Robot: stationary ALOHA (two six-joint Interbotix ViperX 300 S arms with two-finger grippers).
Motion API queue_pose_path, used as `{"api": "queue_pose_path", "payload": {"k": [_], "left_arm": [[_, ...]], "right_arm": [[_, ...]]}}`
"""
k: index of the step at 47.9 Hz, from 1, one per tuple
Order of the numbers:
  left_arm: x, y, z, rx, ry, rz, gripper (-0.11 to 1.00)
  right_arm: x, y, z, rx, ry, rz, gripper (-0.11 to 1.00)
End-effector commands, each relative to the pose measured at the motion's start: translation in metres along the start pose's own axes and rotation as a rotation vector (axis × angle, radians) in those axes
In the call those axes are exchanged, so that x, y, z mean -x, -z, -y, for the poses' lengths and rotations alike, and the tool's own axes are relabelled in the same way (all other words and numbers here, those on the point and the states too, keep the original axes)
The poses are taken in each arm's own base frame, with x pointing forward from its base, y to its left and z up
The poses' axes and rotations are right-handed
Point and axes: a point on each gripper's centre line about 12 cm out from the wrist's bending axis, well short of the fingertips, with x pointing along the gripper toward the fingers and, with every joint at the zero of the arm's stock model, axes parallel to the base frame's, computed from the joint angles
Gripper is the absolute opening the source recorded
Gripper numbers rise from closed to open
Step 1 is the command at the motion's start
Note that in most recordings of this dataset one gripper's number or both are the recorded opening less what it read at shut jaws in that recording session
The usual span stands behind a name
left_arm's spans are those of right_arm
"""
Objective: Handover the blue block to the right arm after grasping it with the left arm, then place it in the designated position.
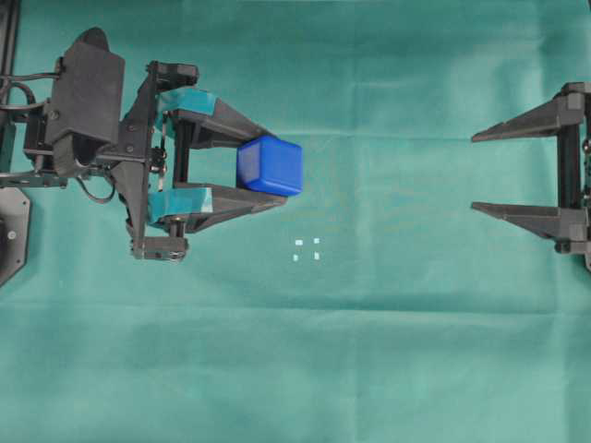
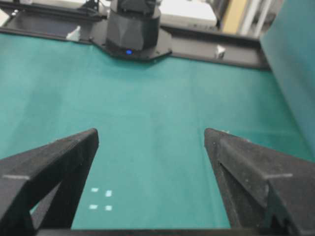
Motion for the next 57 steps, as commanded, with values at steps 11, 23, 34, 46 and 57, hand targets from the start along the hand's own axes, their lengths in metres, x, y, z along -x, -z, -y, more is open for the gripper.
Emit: {"api": "queue_pose_path", "payload": {"k": [11,23,34,46,57], "left_arm": [[0.004,-0.009,0.001,0.001,0.004,0.028,0.47],[0.004,-0.009,0.001,0.003,0.004,0.026,0.47],[0.004,-0.008,0.001,0.003,0.003,0.015,0.47],[0.004,-0.007,0.001,0.003,0.003,0.012,0.47],[0.004,-0.007,0.001,0.004,0.003,0.011,0.47]], "right_arm": [[-0.003,-0.035,-0.001,0.296,-0.005,0.068,0.92],[-0.003,-0.050,-0.003,0.595,-0.005,0.105,0.92],[-0.003,-0.058,-0.007,0.884,-0.008,0.160,0.92],[-0.003,-0.059,-0.010,1.116,-0.011,0.183,0.92],[-0.003,-0.059,-0.011,1.148,-0.013,0.183,0.92]]}}
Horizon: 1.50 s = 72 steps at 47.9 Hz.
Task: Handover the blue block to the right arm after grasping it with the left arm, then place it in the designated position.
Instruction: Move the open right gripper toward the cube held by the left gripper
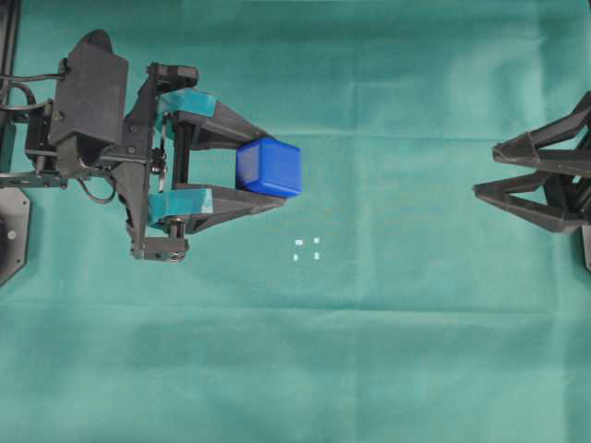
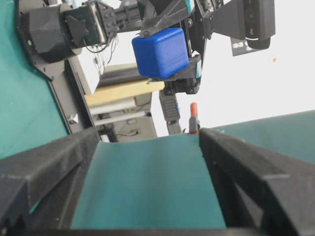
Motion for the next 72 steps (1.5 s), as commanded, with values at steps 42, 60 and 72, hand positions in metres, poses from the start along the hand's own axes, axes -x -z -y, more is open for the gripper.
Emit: {"api": "queue_pose_path", "payload": {"k": [42,60,72], "left_arm": [[0.004,-0.009,0.001,0.006,0.004,0.029,0.47],[0.004,-0.009,0.001,0.003,0.004,0.031,0.47],[0.004,-0.009,0.001,0.004,0.004,0.031,0.47]], "right_arm": [[-0.004,-0.002,0.007,0.000,0.010,0.005,0.91],[-0.026,-0.002,0.011,0.003,-0.014,0.007,0.91],[-0.060,-0.004,0.019,0.009,-0.033,0.018,0.91]]}}
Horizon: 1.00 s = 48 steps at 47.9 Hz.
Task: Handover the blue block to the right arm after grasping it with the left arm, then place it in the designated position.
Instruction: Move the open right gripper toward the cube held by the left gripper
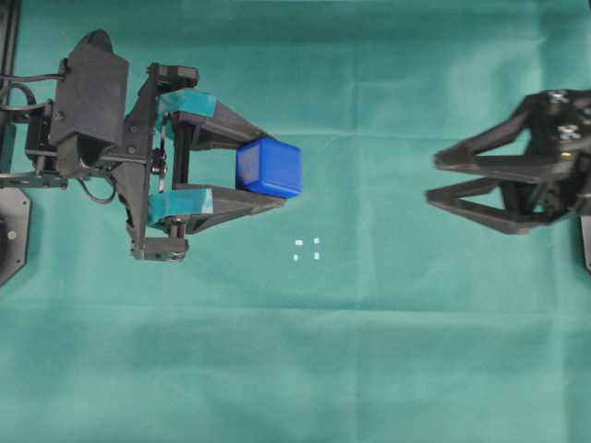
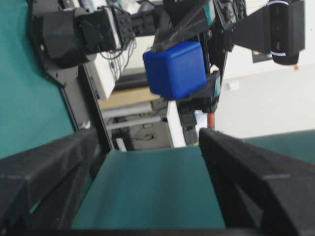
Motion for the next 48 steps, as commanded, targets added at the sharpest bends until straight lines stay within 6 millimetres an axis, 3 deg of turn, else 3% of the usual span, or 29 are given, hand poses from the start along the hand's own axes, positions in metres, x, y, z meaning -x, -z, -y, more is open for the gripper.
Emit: {"api": "queue_pose_path", "payload": {"k": [1,28,48], "left_arm": [[0.004,-0.011,0.001,0.000,0.004,0.034,0.47],[0.004,-0.009,0.001,0.000,0.003,0.021,0.47],[0.004,-0.010,0.001,0.000,0.004,0.023,0.47]], "right_arm": [[-0.013,-0.005,0.015,0.009,0.025,0.019,0.91],[-0.105,-0.001,0.034,0.039,-0.004,0.030,0.91],[-0.137,0.002,0.037,0.082,-0.016,0.031,0.91]]}}
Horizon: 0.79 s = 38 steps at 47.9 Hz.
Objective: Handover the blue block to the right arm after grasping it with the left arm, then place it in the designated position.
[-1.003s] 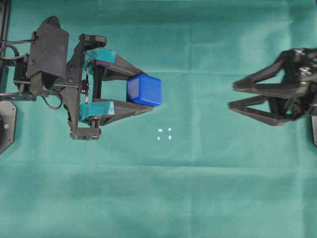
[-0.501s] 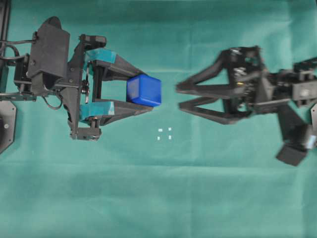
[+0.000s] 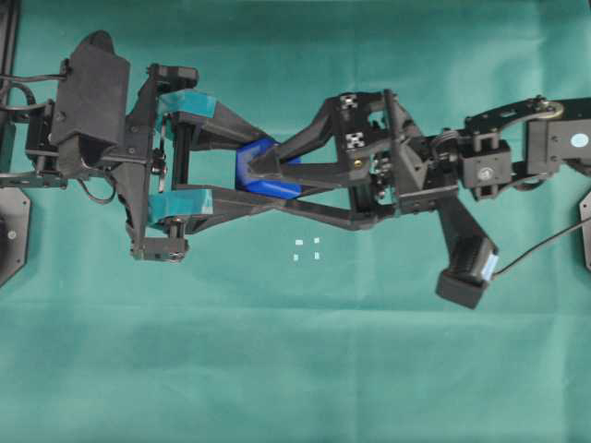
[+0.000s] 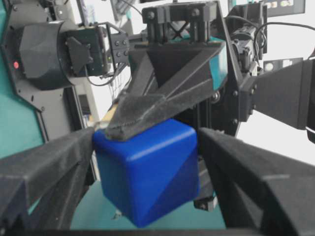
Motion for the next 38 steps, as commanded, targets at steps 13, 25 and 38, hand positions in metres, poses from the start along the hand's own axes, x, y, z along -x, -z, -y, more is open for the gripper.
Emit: {"api": "queue_pose_path", "payload": {"k": [13,25,38], "left_arm": [[0.0035,-0.0106,0.0013,0.001,0.004,0.032,0.47],[0.0031,-0.0102,0.0013,0.000,0.004,0.031,0.47],[0.0031,-0.0108,0.0013,0.001,0.004,0.032,0.47]], "right_arm": [[-0.0011,-0.0041,0.0154,0.005,0.037,0.011,0.91],[0.0006,0.0014,0.0143,-0.003,0.015,-0.041,0.65],[0.0005,0.0041,0.0104,-0.006,-0.012,-0.082,0.65]]}}
